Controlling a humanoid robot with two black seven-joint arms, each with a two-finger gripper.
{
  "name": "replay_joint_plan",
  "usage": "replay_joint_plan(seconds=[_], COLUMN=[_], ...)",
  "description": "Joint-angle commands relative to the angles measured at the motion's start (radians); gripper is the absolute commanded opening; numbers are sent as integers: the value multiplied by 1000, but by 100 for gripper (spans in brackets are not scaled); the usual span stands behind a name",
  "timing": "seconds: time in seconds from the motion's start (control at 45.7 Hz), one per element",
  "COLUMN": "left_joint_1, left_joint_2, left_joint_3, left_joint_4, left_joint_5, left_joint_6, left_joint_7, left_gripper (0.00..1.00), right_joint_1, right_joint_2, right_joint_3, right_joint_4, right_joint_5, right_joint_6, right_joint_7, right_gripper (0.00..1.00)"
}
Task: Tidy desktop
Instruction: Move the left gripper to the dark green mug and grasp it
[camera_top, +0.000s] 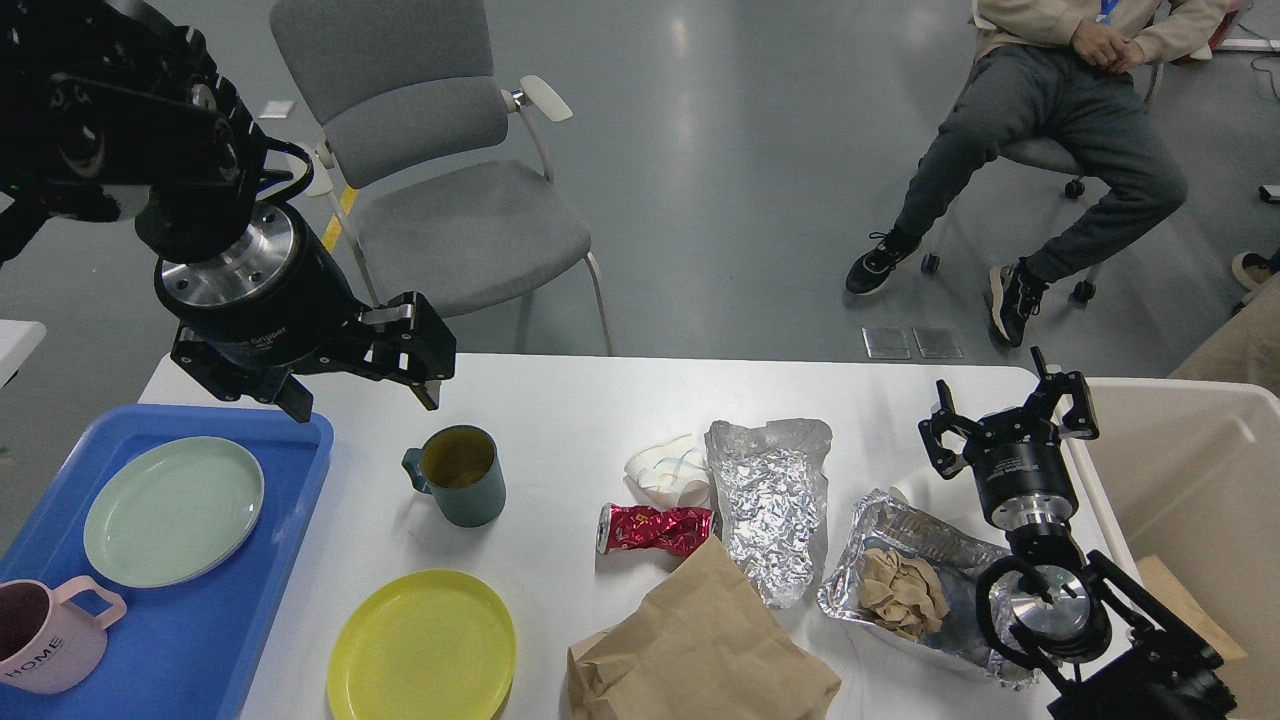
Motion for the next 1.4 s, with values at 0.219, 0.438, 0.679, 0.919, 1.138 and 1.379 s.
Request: replay_joint_plan(seconds=[0.219, 0.438, 0.679, 0.919, 1.138, 1.379], left_joint_1=[-8, 121, 455, 760, 947, 1093], left_joint_2=[14, 86, 104, 98, 67, 60], left_joint_3=[-10, -10, -16, -53, -171, -260], left_joint_4=[-26, 50, 250, 412, 555, 722], left_joint_5=[-15, -16, -70, -299, -332, -329], left_joint_6=[19, 52, 184, 393, 522, 553], left_joint_7=[-11, -16, -6, 29, 168, 195], left_gripper=[96, 96, 94, 93, 93, 93], right_joint_1=[0, 0, 0, 0, 0, 0], right_joint_2=[0, 0, 0, 0, 0, 0], right_joint_3=[0, 0, 0, 0, 1, 0], right_joint_4=[0, 0, 0, 1, 1, 1], right_joint_5=[0, 0, 0, 0, 0, 0], right_joint_6=[0, 0, 0, 0, 0, 0], right_joint_7=[1, 0, 1, 0, 0, 1], right_gripper=[100, 100, 100, 100, 100, 100])
